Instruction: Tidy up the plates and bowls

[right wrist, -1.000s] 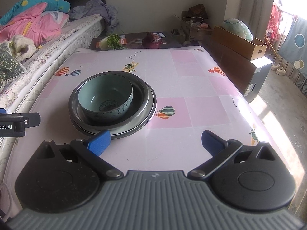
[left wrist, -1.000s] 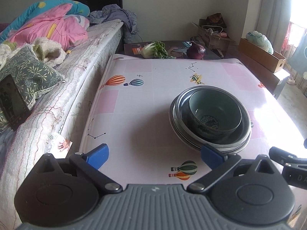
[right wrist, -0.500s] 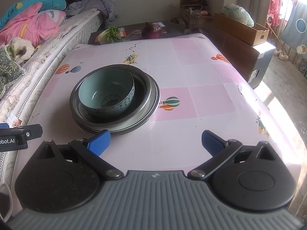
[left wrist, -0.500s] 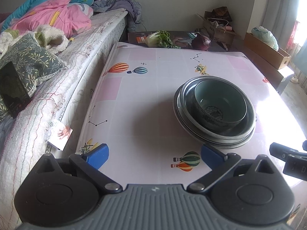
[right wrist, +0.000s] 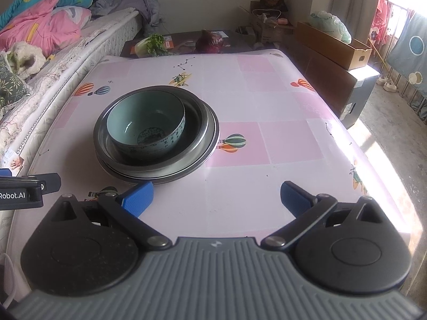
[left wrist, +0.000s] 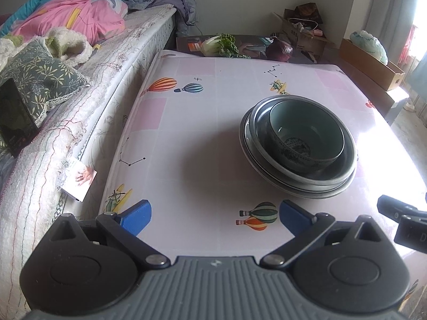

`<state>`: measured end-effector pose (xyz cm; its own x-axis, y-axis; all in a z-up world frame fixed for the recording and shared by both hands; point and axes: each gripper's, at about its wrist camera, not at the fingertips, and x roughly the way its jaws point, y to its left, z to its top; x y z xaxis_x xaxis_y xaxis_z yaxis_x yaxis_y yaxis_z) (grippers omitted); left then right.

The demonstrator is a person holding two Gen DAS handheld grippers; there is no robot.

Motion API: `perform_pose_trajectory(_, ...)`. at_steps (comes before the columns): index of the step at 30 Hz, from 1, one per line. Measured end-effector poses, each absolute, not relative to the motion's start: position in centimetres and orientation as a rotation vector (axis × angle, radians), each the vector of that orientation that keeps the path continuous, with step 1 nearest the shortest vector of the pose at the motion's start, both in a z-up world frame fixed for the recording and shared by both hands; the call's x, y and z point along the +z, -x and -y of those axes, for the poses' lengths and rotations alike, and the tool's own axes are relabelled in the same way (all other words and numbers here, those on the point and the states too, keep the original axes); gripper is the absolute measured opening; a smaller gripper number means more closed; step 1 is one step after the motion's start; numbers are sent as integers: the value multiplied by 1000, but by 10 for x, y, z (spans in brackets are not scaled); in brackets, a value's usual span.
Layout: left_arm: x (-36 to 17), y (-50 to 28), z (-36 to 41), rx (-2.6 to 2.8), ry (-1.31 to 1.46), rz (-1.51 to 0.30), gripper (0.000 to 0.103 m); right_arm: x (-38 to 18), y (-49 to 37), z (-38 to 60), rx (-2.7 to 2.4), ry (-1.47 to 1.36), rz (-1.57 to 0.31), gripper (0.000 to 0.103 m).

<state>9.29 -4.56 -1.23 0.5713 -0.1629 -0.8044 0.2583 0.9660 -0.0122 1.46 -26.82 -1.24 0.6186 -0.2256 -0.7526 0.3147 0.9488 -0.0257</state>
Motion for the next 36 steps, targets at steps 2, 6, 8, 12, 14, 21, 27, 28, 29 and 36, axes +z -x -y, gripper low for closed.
perform_pose_trajectory(2, -13, -93, 45, -249, -108, -933, 103, -13, -14, 267, -312, -108, -852, 102)
perform_pose_trajectory(6, -15, -92, 44, -255, -104, -942, 103, -13, -14, 267, -313, -104, -856, 102)
perform_pose_trajectory(8, -15, -91, 45, -259, -106, -945, 103, -14, -14, 266, -314, -103, -859, 102)
perform_pose_trajectory(12, -16, -91, 45, -265, -110, -952, 103, -15, -13, 265, -313, -105, -865, 102)
perform_pose_trajectory(14, -16, -90, 46, -268, -112, -953, 103, -15, -13, 265, -312, -108, -867, 102)
perform_pose_trajectory(21, -17, -89, 48, -286, -113, -973, 103, -19, -15, 267, -316, -117, -887, 102)
perform_pose_trajectory(27, -17, -88, 49, -289, -118, -973, 103, -20, -15, 269, -315, -123, -893, 102)
perform_pose_trajectory(28, -17, -88, 49, -289, -118, -973, 103, -20, -14, 269, -315, -122, -892, 102)
perform_pose_trajectory(29, -17, -88, 49, -289, -118, -973, 103, -20, -15, 269, -314, -122, -892, 102)
perform_pose_trajectory(36, -18, -87, 50, -288, -120, -978, 103, -21, -15, 269, -314, -120, -899, 102)
